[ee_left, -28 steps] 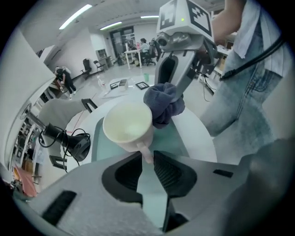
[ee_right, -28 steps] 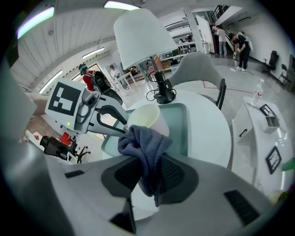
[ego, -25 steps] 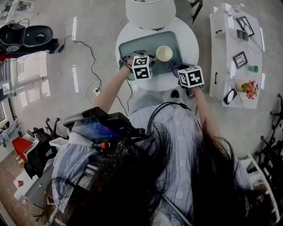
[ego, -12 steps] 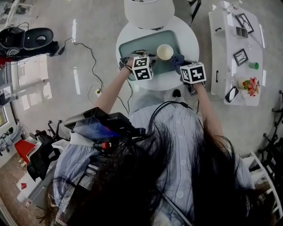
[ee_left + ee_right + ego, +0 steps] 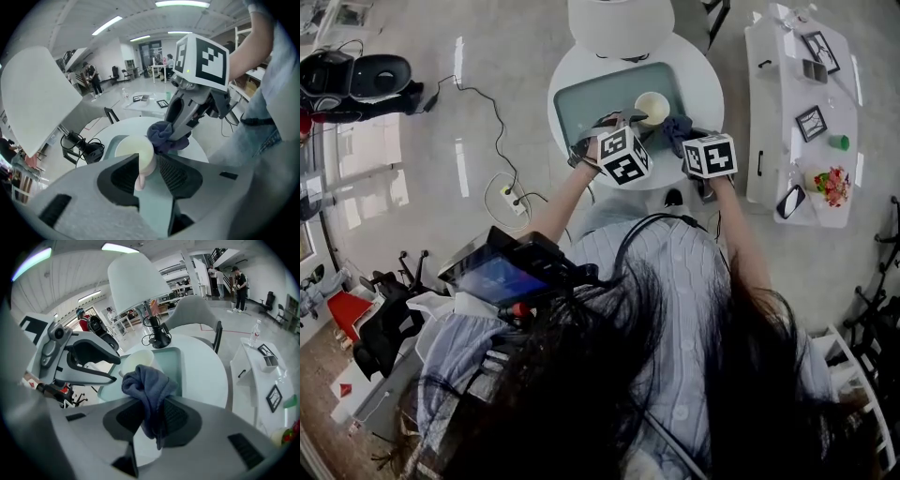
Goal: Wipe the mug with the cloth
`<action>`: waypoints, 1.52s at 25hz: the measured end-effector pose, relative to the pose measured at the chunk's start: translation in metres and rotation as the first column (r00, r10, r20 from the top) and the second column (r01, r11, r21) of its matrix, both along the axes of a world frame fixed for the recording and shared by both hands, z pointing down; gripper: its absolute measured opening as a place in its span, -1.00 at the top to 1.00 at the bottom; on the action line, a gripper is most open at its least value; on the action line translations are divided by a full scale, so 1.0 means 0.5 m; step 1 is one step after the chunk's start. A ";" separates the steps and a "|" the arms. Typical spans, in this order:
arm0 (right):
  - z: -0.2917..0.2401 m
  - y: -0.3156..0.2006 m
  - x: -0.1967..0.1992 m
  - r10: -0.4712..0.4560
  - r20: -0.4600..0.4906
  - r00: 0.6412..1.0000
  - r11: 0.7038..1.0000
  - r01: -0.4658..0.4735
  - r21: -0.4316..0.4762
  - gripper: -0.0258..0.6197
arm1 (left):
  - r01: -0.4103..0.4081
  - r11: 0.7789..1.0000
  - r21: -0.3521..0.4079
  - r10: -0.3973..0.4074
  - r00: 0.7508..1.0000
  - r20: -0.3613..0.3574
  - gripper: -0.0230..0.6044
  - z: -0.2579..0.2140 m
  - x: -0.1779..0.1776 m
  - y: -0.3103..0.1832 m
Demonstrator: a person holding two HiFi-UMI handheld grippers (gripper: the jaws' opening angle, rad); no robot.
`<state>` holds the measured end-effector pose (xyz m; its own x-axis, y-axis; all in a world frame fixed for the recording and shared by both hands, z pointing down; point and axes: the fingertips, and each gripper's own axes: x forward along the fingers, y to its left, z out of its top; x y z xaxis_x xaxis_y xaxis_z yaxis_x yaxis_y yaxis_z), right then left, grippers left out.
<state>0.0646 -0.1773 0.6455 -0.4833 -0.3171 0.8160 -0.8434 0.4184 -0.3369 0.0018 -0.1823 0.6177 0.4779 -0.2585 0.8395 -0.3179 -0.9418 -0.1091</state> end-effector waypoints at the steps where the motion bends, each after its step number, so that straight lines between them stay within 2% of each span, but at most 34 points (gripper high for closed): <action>1: 0.001 0.000 0.000 0.003 0.000 1.000 1.000 -0.003 -0.001 0.62 | 0.026 1.000 -0.012 -0.026 1.000 0.000 0.53 0.004 0.011 0.000; 4: 0.006 -0.003 0.003 0.012 0.003 1.000 1.000 -0.012 -0.006 0.62 | 0.088 0.995 -0.045 -0.088 0.996 -0.004 0.53 0.025 0.043 -0.003; 8: 0.004 -0.002 -0.005 0.021 0.007 1.000 1.000 -0.021 -0.011 0.62 | 0.163 0.986 -0.027 -0.162 0.987 0.012 0.53 0.044 0.054 -0.019; 11: 0.005 -0.001 -0.008 0.032 0.005 0.999 0.999 -0.032 -0.013 0.62 | 0.190 0.981 -0.036 -0.189 0.982 0.027 0.54 0.056 0.052 -0.024; 13: 0.006 0.000 -0.009 0.035 0.006 0.999 0.999 -0.035 -0.016 0.62 | 0.196 0.980 -0.041 -0.194 0.979 0.058 0.54 0.070 0.045 -0.025; 15: 0.006 0.000 -0.012 0.032 0.008 0.999 0.999 -0.032 -0.017 0.62 | 0.191 0.981 -0.016 -0.188 0.977 0.099 0.54 0.081 0.033 -0.029; 20: 0.005 -0.004 -0.013 0.021 0.007 1.000 1.000 -0.021 -0.018 0.62 | 0.133 0.990 0.046 -0.138 0.977 0.161 0.59 0.088 0.022 -0.034; 25: 0.000 -0.011 -0.014 0.007 0.011 1.000 1.000 -0.006 -0.010 0.62 | 0.020 1.000 -0.007 -0.018 0.984 0.179 0.76 0.092 0.031 -0.018; 30: -0.003 -0.020 -0.014 -0.018 0.001 1.000 1.000 0.018 -0.007 0.62 | -0.103 0.990 -0.092 0.118 0.978 0.173 0.78 0.092 0.025 -0.002; 33: -0.001 -0.023 -0.011 -0.024 -0.004 1.000 1.000 0.024 -0.010 0.62 | -0.231 0.964 -0.134 0.254 0.950 0.183 0.78 0.091 0.014 0.016; 38: 0.003 -0.033 -0.009 -0.039 -0.012 0.999 0.999 0.038 -0.015 0.62 | -0.435 0.882 -0.182 0.467 0.859 0.211 0.79 0.093 -0.007 0.041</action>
<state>0.0601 -0.1937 0.6468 -0.4851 -0.2865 0.8262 -0.8308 0.4458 -0.3332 -0.0019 -0.1618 0.6642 0.2958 0.0494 0.9540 0.1665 -0.9860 -0.0005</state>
